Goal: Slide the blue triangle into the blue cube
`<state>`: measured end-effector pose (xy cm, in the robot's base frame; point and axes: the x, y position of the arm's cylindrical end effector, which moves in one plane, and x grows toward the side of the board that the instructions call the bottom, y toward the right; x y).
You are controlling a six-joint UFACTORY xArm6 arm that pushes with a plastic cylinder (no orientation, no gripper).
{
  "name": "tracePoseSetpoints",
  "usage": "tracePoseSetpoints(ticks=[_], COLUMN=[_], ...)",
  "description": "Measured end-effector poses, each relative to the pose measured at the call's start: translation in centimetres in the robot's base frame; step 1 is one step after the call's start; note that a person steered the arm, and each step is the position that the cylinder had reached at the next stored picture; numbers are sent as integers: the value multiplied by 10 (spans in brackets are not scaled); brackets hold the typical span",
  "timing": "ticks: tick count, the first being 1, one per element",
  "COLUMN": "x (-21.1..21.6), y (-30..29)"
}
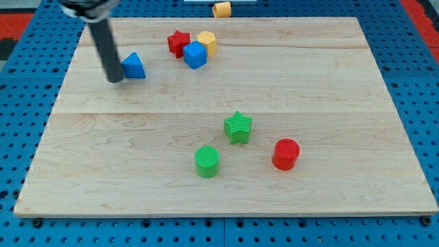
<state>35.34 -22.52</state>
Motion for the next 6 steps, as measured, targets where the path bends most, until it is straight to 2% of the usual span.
tracePoseSetpoints(ticks=[1,2,3,4,6], x=[-30,-5,-7,-47,-82], y=[-20,65,114,132,-1])
